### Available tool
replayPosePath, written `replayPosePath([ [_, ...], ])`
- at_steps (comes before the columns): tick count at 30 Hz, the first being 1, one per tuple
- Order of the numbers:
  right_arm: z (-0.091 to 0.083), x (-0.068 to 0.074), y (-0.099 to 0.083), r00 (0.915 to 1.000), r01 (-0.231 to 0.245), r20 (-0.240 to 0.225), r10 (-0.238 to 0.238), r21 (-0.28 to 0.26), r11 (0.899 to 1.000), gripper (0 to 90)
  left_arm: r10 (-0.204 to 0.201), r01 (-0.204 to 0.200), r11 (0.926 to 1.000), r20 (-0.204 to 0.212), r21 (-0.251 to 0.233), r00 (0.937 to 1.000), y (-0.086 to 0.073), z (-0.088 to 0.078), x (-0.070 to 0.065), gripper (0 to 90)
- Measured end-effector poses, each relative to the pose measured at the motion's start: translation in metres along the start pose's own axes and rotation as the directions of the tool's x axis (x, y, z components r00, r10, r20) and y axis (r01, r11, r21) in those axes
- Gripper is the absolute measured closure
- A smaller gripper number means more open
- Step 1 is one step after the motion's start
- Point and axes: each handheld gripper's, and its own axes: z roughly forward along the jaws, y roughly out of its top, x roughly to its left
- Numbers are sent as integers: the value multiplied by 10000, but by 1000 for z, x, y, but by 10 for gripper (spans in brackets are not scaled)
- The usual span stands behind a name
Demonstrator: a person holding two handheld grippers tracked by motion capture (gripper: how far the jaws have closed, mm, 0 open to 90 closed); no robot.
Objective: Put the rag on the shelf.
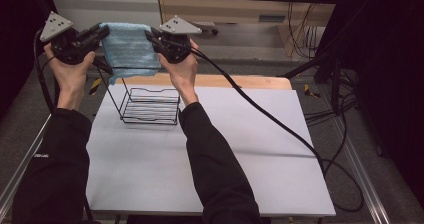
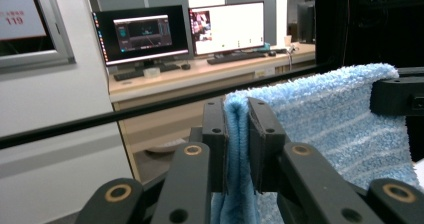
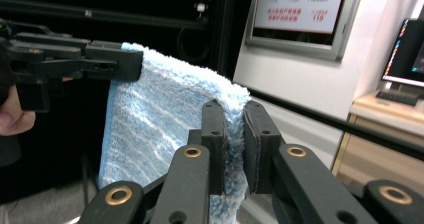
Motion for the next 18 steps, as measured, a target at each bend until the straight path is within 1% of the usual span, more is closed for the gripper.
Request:
replayPosePath([
  [2,-2,4,-7,9999,-10,-166,11,97,10000,816,-180,181,9998,197,-33,9996,-8,-4,1,795],
  [4,-5,6,-11,9996,-134,-258,140,236,9996,815,-265,267,9996,366,-60,9990,-14,-8,0,795],
  [5,-6,6,-12,9996,-95,-262,103,309,9995,813,-282,285,9996,421,-72,9987,-15,-9,-1,794],
  [6,-7,7,-11,9997,-40,-248,49,360,9993,813,-259,263,9996,456,-73,9986,-16,-11,-2,794],
  [9,-12,10,-9,9996,-54,-265,65,440,9990,812,-354,359,9993,636,-59,9973,-17,-16,-3,794],
  [13,-18,13,-7,9992,-209,-332,233,704,9973,809,-369,365,9993,770,66,9964,-16,-22,-6,793],
  [16,-23,15,-8,9976,-491,-444,541,1074,9930,806,-545,524,9984,1029,226,9932,-18,-25,-8,791],
  [18,-27,17,-9,9969,-498,-553,567,1177,9918,807,-712,677,9971,1126,346,9911,-19,-27,-9,792],
])
